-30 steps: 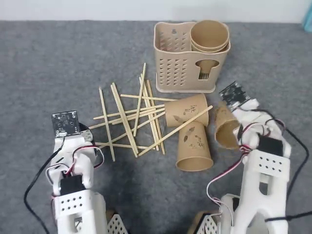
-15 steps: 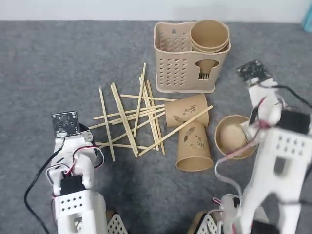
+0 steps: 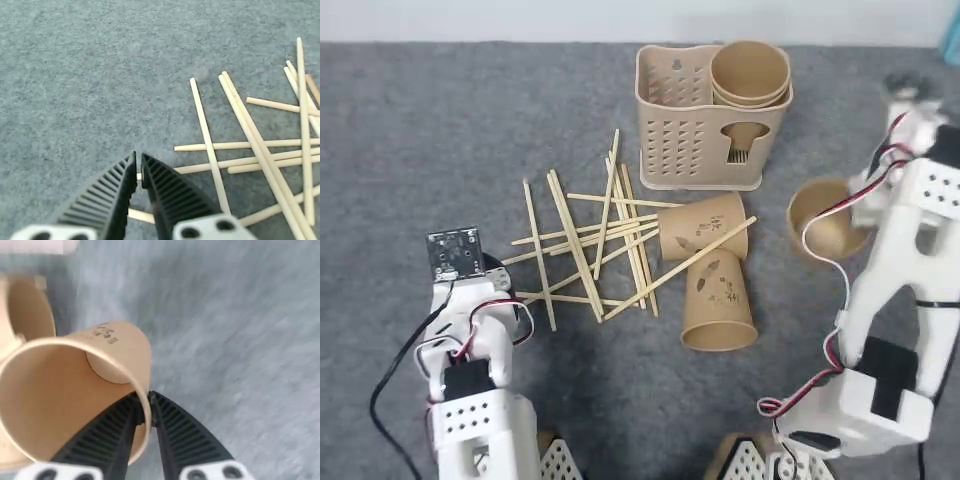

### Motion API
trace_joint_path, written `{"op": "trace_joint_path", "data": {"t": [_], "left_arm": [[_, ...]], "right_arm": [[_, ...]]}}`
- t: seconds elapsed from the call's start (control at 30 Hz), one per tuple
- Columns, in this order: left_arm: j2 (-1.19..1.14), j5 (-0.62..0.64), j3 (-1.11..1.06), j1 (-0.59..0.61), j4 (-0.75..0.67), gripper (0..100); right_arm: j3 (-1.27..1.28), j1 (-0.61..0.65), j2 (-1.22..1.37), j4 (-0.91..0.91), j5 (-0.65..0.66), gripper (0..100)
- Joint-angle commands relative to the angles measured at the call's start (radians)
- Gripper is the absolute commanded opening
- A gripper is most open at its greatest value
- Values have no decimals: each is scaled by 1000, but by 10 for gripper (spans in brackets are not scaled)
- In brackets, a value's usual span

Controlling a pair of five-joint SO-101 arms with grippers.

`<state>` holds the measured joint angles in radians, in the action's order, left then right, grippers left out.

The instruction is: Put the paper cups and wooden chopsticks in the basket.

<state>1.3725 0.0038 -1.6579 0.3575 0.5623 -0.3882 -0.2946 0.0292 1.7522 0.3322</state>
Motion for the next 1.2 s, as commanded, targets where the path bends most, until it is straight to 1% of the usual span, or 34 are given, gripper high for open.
{"op": "trace_joint_path", "data": {"t": [0.0, 0.2, 0.27, 0.4, 0.63, 0.73, 0.87, 1.07, 1.17], "left_arm": [[17, -11, 4, 9, -26, 13], [17, -11, 2, 9, -26, 13], [17, -12, 2, 9, -26, 13], [17, -12, 2, 9, -26, 13], [17, -12, 2, 8, -26, 13], [17, -12, -4, 5, -29, 13], [17, -12, -5, 3, -31, 13], [17, -12, -5, 3, -31, 13], [17, -12, -5, 3, -31, 13]], "right_arm": [[-249, -4, -5, 45, -37, 7], [-509, 47, -4, 42, -98, 7], [-580, 84, -2, 39, -120, 7], [-657, 165, -2, -25, -158, 7], [-671, 271, 36, -188, -210, 7], [-671, 311, 82, -257, -212, 7], [-672, 355, 148, -303, -212, 7], [-672, 371, 222, -378, -221, 7], [-672, 369, 252, -381, -221, 7]]}}
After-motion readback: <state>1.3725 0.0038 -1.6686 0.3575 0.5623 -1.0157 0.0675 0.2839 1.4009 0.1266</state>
